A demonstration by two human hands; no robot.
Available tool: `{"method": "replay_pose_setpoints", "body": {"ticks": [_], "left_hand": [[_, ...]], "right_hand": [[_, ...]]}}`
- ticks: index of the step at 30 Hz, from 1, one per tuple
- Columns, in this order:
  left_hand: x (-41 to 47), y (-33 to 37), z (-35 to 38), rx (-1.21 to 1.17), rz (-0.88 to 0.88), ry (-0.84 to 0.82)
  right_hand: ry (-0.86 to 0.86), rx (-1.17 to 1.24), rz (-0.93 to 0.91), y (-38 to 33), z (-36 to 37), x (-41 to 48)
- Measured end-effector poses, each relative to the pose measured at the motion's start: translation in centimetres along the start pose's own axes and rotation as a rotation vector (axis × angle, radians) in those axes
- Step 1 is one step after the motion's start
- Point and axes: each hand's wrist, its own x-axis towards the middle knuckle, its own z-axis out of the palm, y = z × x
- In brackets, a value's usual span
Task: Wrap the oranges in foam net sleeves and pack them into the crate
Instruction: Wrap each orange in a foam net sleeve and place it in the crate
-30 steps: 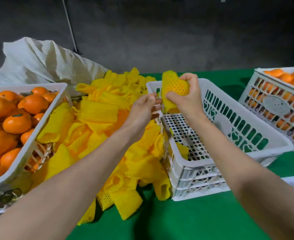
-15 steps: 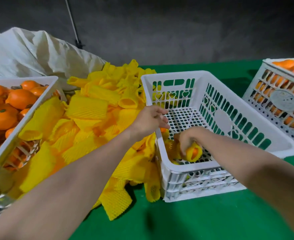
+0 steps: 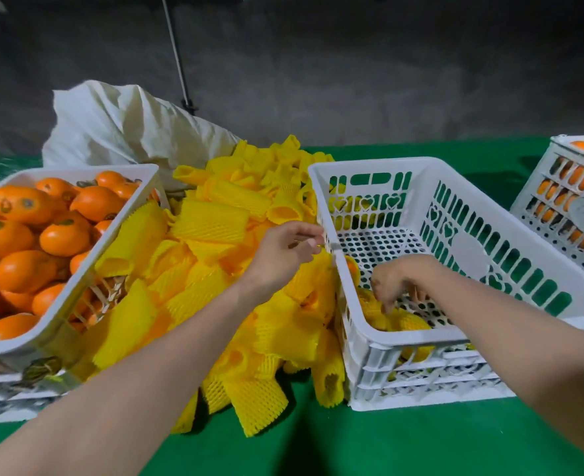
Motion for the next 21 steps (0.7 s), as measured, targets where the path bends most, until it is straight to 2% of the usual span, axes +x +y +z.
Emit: {"method": "replay_pose_setpoints", "body": {"ticks": [2, 4, 5, 6, 7, 8, 10, 13, 17, 21], "left_hand": [[-0.1, 0.1, -2.8, 0.007, -0.046, 0.071], [-0.3, 0.1, -5.7, 0.016, -0.086, 0.141], [-0.5, 0.0, -7.1, 0.025, -0.104, 0.172], [-0.8, -0.3, -8.3, 0.037, -0.124, 0.195], [-1.0, -0.5, -9.3, 0.054, -0.145, 0.211], [-1.3, -0.8, -10.3, 0.073, -0.166, 0.226], [-1.9, -1.4, -12.0, 0.101, -0.206, 0.260], [-3.1, -2.2, -14.3, 0.115, -0.262, 0.314], [-5.1, -3.1, -17.5, 0.145, -0.297, 0.339], [-6.6, -3.7, -19.7, 0.148, -0.278, 0.344]], "right_hand": [[0.448, 0.169, 0.019, -0.3, -1.8, -1.0], [0.960, 0.495, 0.040, -1.4, -4.3, -2.3], [1.158, 0.651, -0.001, -2.6, -5.4, -3.1], [1.289, 0.753, -0.079, -4.1, -6.5, -4.0], [1.342, 0.789, -0.179, -5.9, -7.4, -4.8], [1.334, 0.767, -0.289, -8.1, -8.1, -5.3], [1.190, 0.630, -0.449, -12.7, -8.9, -5.1], [0.999, 0.449, -0.500, -18.4, -9.1, -2.5], [0.929, 0.344, -0.352, -21.3, -8.9, 0.7], [0.961, 0.342, -0.161, -21.1, -8.4, 1.5]]}}
